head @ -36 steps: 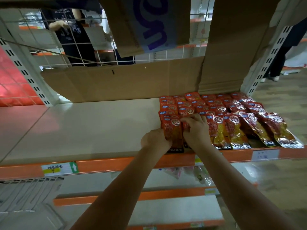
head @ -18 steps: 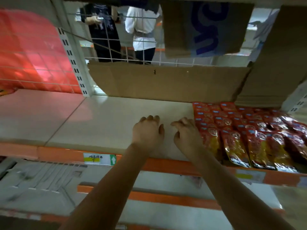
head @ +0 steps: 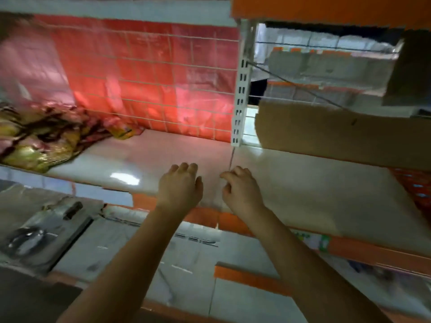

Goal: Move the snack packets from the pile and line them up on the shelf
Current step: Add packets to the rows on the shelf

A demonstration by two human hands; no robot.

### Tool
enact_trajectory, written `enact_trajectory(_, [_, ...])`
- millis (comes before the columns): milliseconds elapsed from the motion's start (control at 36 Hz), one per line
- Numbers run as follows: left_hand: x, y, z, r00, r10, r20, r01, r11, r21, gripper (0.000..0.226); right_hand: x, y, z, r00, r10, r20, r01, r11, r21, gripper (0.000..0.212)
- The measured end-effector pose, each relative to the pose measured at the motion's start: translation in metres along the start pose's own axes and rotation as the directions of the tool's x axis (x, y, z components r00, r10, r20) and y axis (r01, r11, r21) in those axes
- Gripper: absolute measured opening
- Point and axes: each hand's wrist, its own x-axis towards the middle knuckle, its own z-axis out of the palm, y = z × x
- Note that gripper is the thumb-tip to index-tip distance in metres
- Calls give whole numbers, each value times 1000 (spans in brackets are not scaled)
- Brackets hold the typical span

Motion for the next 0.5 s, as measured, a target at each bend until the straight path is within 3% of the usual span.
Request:
enact_trajectory(139, [-7, -88, -17, 997, -77, -5, 78, 997, 28, 32, 24, -73, 42, 999, -46, 21, 45, 998, 37, 38])
enact_trajectory(306, [-9, -170, -29, 986, -159, -47, 156, 986, -60, 20, 56, -134, 81, 994, -95, 56, 91, 994, 64, 38])
enact_trajectory(500, [3, -255, -32, 966, -253, -54, 252, 967, -31, 30, 111, -194, 132, 986, -132, 105, 123, 989, 84, 38])
